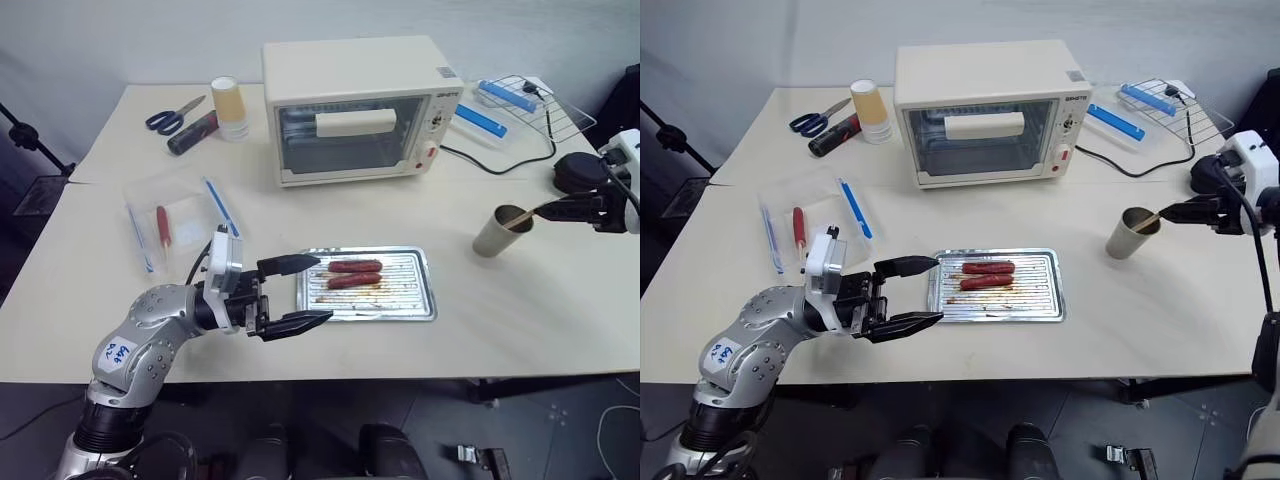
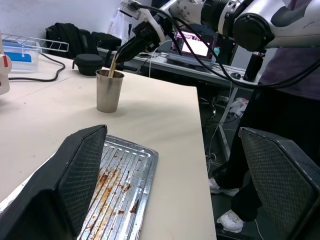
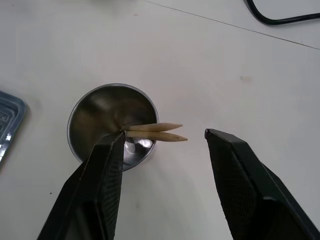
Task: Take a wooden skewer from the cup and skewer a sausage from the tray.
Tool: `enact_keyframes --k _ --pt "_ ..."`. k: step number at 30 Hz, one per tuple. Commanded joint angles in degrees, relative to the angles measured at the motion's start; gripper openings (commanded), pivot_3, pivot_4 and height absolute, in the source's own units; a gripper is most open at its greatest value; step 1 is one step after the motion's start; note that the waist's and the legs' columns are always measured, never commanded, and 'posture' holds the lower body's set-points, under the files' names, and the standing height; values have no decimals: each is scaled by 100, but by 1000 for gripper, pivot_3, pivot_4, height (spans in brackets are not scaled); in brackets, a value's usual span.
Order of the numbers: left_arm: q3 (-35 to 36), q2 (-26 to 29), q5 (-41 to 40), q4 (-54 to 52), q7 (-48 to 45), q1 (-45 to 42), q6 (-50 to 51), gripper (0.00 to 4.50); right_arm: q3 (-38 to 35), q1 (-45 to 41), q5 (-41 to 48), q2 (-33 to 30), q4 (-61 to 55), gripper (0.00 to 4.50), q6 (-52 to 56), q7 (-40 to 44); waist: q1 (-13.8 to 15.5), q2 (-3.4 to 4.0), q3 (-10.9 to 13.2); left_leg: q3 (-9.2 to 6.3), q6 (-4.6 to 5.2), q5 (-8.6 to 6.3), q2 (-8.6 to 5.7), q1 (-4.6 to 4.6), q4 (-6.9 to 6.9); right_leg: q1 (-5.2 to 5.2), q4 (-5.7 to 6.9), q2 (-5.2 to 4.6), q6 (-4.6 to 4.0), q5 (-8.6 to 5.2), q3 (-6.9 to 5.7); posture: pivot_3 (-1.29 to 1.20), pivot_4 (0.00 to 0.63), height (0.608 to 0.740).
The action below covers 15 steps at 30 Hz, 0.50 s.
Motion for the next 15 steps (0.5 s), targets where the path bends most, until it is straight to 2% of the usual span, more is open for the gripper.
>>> enact_keyframes --k 1,4,10,15 --pt "66 1 -6 -101 6 -49 -99 4500 -155 -151 10 -18 13 2664 -83 15 -2 0 0 0 0 0 0 0 0 0 0 0 0 0 0 0 150 740" --pt "65 -11 -6 -130 34 -32 -94 4500 -168 -169 1 5 41 2050 -105 4 -2 0 0 0 0 0 0 0 0 0 2 0 0 0 0 0 150 740" --pt "64 -22 -11 -155 68 -9 -92 4500 -126 -184 -28 -5 16 15 -75 90 0 0 0 0 0 0 0 -1 0 0 2 -1 0 0 0 0 150 740" --pt "63 -14 -19 -147 69 -12 -94 4500 -77 -216 -94 -65 -30 15 1 315 -2 1 0 1 -1 0 1 1 1 1 2 1 0 0 1 0 150 740"
